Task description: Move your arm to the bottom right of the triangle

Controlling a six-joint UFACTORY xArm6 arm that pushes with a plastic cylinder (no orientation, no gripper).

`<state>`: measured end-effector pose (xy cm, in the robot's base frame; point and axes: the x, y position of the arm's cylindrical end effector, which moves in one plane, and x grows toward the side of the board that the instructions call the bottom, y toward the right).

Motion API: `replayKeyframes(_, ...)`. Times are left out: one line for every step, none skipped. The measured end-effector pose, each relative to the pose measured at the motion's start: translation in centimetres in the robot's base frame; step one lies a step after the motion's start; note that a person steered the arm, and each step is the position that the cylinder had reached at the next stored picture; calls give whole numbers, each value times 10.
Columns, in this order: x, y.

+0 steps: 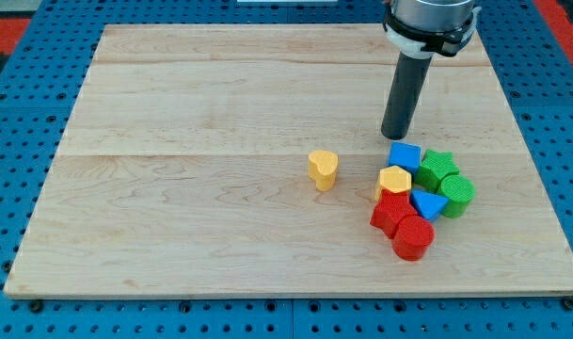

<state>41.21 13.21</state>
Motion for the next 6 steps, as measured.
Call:
replayKeyframes(0,0)
replayKeyframes(1,-6)
replayKeyframes(-2,-7)
replayKeyframes(-2,-13)
replayKeyframes(-2,-6)
replayKeyframes(-6,48)
